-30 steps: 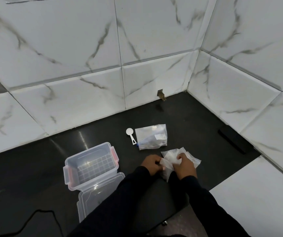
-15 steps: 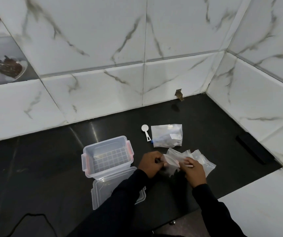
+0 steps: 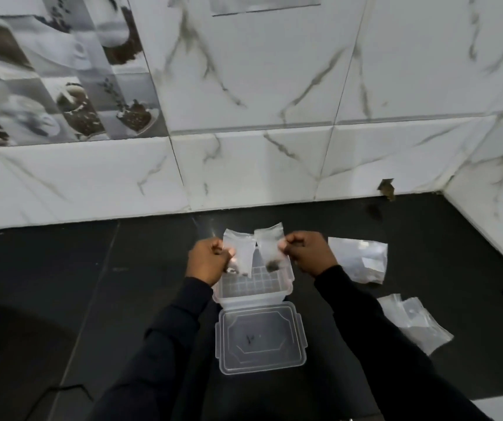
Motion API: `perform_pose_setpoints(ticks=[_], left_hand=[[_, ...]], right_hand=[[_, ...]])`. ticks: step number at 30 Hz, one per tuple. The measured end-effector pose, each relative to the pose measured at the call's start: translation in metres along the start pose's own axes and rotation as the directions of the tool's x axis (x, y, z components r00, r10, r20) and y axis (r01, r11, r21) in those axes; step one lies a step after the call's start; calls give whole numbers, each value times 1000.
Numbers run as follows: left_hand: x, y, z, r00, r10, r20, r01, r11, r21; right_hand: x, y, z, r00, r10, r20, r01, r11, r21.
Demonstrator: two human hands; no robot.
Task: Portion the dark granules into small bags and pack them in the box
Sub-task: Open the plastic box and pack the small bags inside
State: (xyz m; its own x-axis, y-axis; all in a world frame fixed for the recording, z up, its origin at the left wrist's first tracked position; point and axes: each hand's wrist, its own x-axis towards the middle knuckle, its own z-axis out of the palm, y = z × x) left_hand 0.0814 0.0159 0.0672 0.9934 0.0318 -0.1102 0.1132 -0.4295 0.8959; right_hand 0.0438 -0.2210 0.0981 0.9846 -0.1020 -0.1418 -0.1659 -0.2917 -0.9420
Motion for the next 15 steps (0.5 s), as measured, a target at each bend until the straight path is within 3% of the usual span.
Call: perform_pose_setpoints(ticks=[3, 6, 10, 15], left_hand=[[6, -10, 6, 994, -108, 16, 101, 965, 242], [5, -6, 22, 976, -202, 82, 158, 914, 374], [11, -5, 43, 958, -240, 156, 134, 858, 495], [10, -13, 58, 953, -253, 167, 83, 747, 659]], right_hand=[[27, 8, 30, 955, 276, 108, -236, 928, -290], [41, 19, 54, 912, 403, 79, -283, 755, -591], [45, 22, 82, 966, 260, 0, -170, 631, -757], [36, 29, 97, 987, 121, 102, 64, 286, -956]])
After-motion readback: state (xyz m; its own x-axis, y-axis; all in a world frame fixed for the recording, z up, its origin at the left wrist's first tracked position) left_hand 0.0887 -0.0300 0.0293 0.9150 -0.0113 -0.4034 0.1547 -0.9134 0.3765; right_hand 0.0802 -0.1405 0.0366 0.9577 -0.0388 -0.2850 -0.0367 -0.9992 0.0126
